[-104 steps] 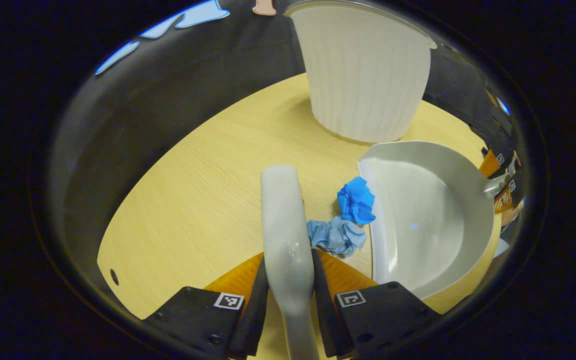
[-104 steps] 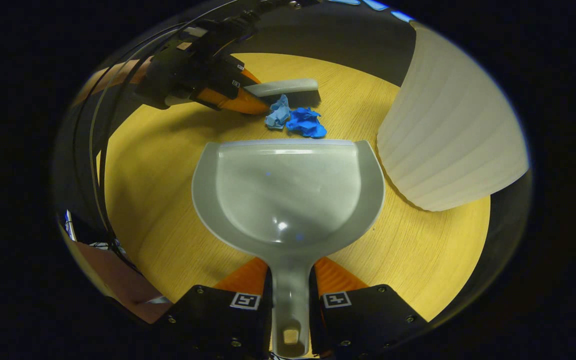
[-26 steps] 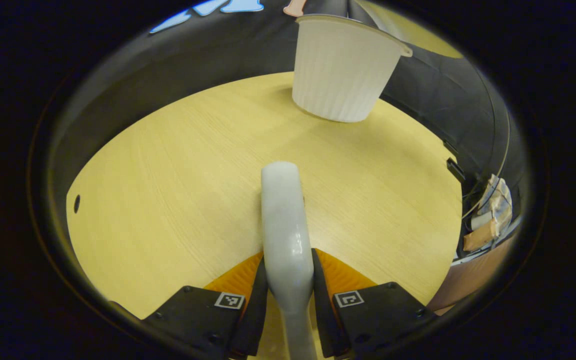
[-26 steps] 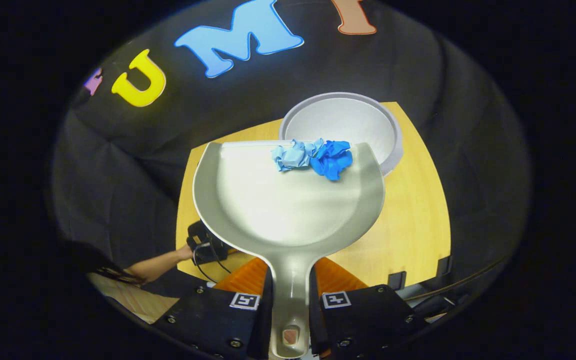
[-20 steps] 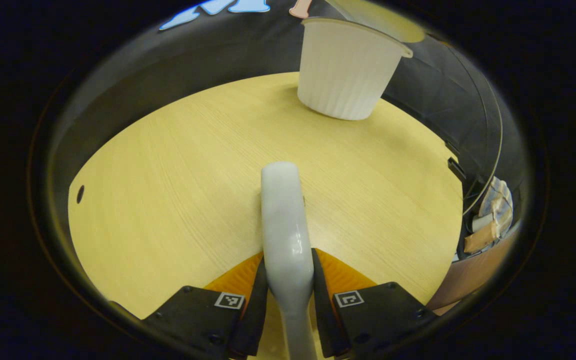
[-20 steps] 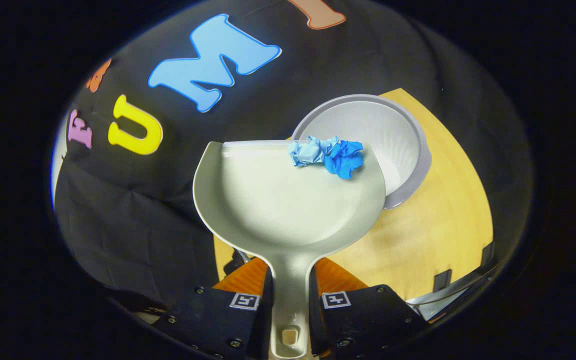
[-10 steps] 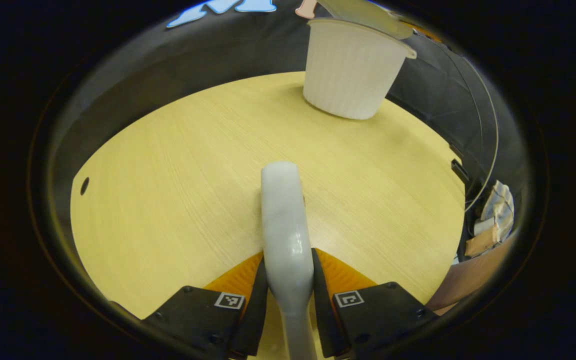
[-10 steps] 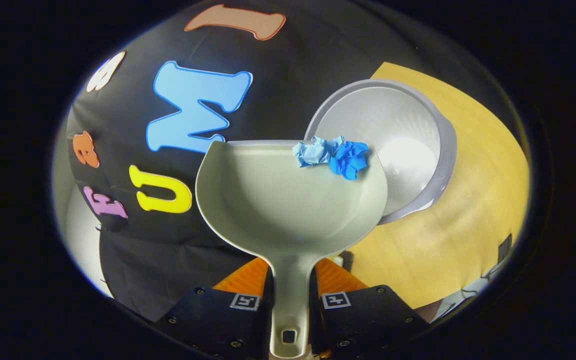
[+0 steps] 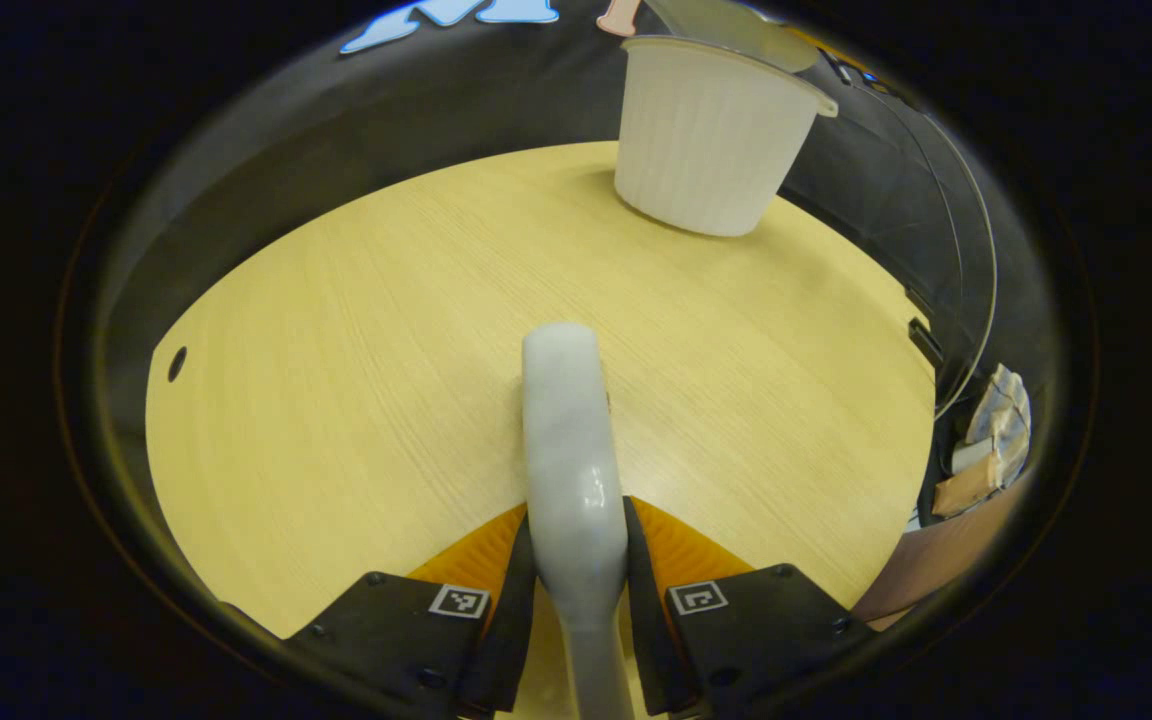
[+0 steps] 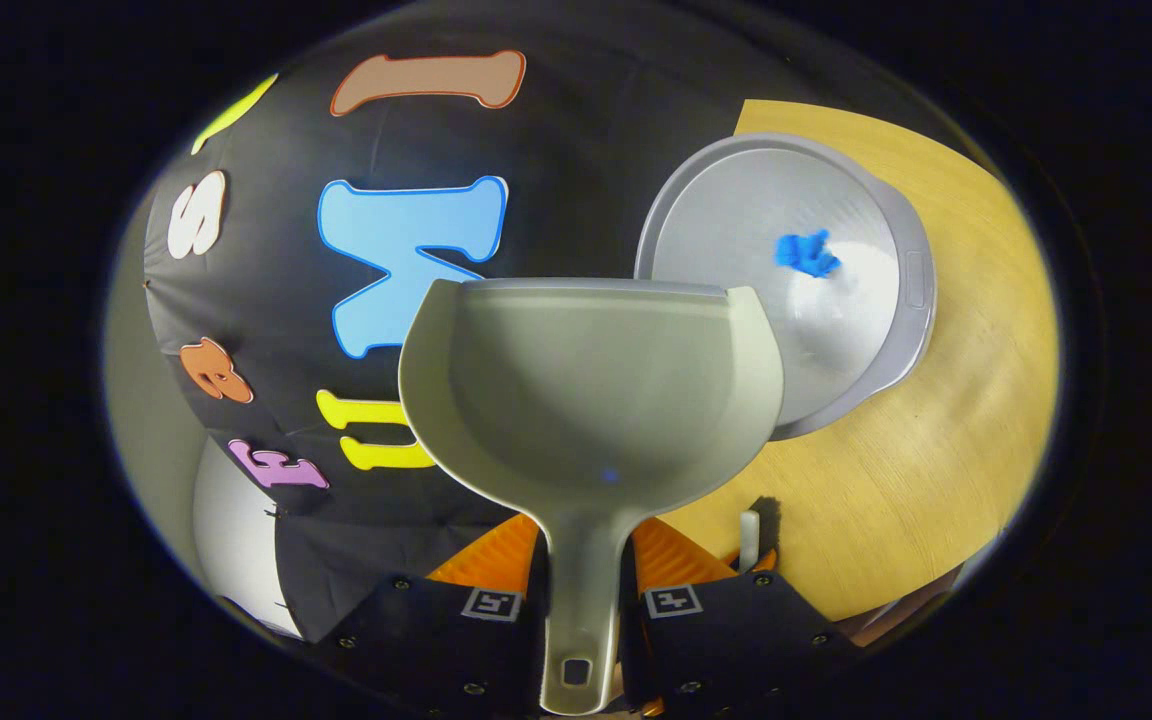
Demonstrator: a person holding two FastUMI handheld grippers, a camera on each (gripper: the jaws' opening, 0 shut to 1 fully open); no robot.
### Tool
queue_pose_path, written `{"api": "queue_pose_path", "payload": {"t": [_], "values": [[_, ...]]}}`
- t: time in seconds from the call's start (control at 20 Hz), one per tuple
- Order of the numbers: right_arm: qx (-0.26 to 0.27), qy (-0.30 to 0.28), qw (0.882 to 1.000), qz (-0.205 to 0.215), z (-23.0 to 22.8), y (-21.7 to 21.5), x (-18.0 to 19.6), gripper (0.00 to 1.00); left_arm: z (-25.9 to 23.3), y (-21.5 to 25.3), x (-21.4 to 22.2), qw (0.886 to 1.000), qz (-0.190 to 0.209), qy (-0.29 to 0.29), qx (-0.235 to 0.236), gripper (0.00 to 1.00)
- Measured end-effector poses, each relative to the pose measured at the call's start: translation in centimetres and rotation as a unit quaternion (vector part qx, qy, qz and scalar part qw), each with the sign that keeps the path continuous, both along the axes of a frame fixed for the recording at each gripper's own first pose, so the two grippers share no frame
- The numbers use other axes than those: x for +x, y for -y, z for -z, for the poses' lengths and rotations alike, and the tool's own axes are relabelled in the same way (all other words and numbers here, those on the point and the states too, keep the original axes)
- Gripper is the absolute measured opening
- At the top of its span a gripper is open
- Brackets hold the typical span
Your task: Pick up the small broom and dustpan from the desktop, sweep the trash into the dustpan with the broom, and then empty the trash into the garbage bin.
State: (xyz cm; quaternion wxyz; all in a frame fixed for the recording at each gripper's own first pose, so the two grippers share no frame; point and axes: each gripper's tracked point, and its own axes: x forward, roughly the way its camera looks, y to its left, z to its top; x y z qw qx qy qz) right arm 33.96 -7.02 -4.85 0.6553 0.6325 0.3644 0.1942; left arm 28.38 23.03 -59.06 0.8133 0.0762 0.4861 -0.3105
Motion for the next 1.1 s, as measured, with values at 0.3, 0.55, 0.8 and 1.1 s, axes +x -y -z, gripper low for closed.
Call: {"api": "queue_pose_path", "payload": {"t": [0.3,0.55,0.8,1.1], "values": [[-0.082,0.046,0.995,-0.027,0.7,-1.9,-2.9,0.30,-4.7,-3.8,-0.4,1.000,-0.022,0.000,0.003,0.51],[-0.157,0.100,0.981,-0.054,0.9,-4.5,-5.9,0.30,-10.0,-8.0,-1.2,0.999,-0.031,0.016,0.024,0.52],[-0.216,0.137,0.962,-0.092,0.5,-7.4,-9.5,0.30,-16.3,-12.6,-2.7,0.997,-0.068,0.020,0.034,0.52],[-0.314,0.158,0.927,-0.129,3.6,-10.5,-11.9,0.30,-25.2,-18.5,-4.7,0.991,-0.125,0.010,0.044,0.52]]}}
